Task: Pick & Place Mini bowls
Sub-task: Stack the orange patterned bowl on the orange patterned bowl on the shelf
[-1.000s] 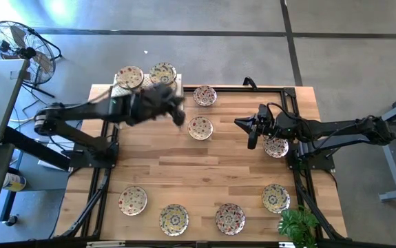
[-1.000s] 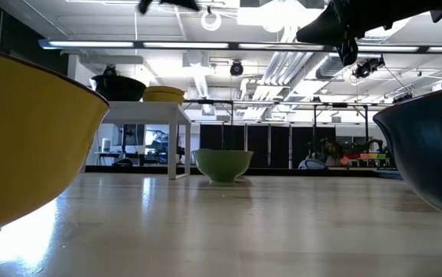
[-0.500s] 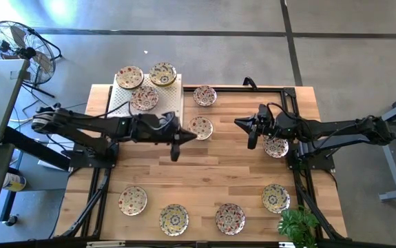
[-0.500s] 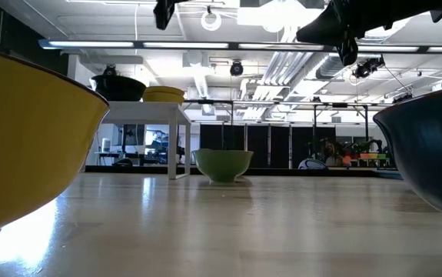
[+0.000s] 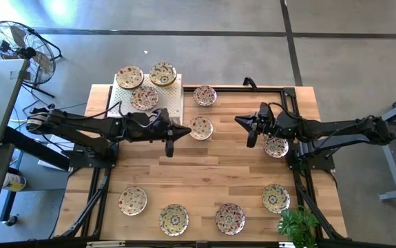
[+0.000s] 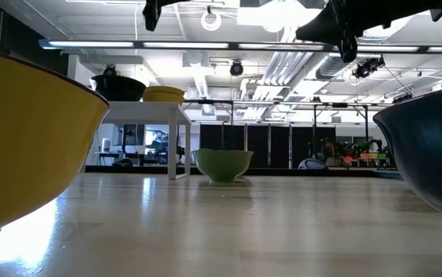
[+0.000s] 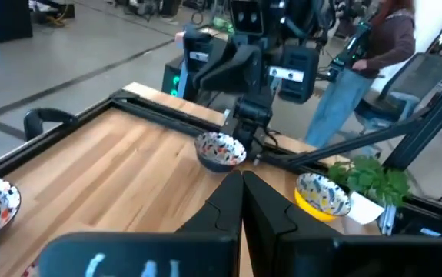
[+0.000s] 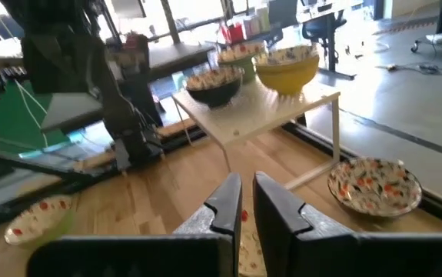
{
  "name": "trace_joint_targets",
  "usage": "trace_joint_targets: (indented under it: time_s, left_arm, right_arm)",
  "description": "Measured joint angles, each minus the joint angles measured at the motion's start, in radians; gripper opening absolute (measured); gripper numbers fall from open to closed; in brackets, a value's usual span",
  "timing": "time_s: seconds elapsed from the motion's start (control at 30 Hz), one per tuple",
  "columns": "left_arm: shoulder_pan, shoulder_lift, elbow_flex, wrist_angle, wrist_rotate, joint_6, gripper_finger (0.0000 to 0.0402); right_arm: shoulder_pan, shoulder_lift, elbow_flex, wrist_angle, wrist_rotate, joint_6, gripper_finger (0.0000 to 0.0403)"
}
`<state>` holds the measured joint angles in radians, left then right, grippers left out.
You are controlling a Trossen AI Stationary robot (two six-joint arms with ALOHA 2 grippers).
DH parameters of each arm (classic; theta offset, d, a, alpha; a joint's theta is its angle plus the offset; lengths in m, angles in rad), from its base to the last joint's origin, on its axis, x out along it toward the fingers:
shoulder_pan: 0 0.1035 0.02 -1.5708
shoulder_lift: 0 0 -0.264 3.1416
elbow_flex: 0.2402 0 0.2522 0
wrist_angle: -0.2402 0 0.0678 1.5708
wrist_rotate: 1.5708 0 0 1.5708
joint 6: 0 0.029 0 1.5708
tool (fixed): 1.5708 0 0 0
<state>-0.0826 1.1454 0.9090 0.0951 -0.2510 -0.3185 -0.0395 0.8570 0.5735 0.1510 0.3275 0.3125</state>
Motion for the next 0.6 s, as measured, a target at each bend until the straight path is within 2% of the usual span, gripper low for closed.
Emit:
trace_joint_targets:
  time_s: [0.23,0.37,0.47,0.6]
  left_arm:
    - [-0.003,0.002,-0.001,-0.061,0.001,-0.050,0.0000]
    - [-0.003,0.002,-0.050,-0.032,-0.005,-0.088,0.0000]
    - [-0.003,-0.007,-0.113,0.028,-0.001,-0.104,0.0000]
    - [-0.002,-0.035,-0.154,0.062,0.034,-0.071,0.0000]
  right_arm:
    - [0.000,0.000,0.000,0.012,-0.004,0.016,0.0024]
    - [-0.012,0.000,0.015,-0.010,-0.070,0.021,0.0022]
    - [-0.009,0.000,0.067,-0.142,-0.055,0.047,0.0010]
    - [0.015,0.001,0.174,-0.447,0.086,0.148,0.0005]
